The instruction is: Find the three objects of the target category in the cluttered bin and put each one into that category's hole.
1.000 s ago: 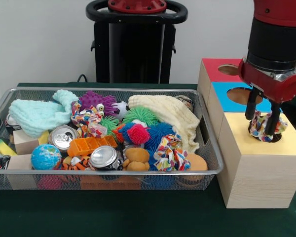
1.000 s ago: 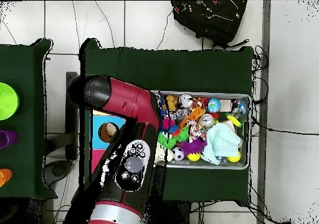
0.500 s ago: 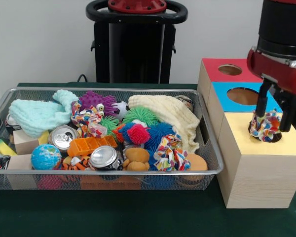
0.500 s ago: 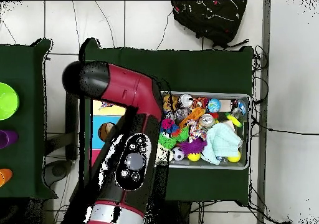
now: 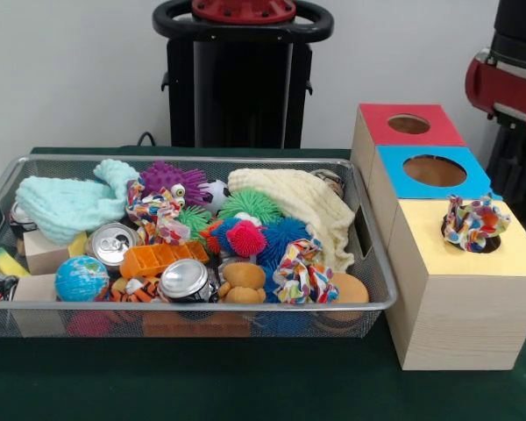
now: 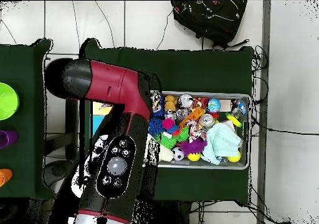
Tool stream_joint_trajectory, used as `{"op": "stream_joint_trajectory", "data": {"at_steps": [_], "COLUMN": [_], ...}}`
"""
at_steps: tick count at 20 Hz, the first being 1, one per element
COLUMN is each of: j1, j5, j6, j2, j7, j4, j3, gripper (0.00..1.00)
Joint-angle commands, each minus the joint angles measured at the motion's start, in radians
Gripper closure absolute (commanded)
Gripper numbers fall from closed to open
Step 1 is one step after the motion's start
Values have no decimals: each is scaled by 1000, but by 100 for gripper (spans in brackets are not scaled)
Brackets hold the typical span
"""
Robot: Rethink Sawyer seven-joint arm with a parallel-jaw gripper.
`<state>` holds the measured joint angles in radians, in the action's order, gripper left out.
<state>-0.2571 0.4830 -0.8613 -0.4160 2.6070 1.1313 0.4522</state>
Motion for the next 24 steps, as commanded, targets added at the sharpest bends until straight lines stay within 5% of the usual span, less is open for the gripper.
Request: {"op": "stream_joint_trajectory", "data": {"at_steps": [1,11,24], "j1": [-6,-37,-93], "j5": [-12,37,94], "j6": [11,166,169], "j2": [50,110,39], "j7": [194,231,248], "j4": [49,96,202], "j3": [-55,-98,-95], "gripper": [100,100,100]}}
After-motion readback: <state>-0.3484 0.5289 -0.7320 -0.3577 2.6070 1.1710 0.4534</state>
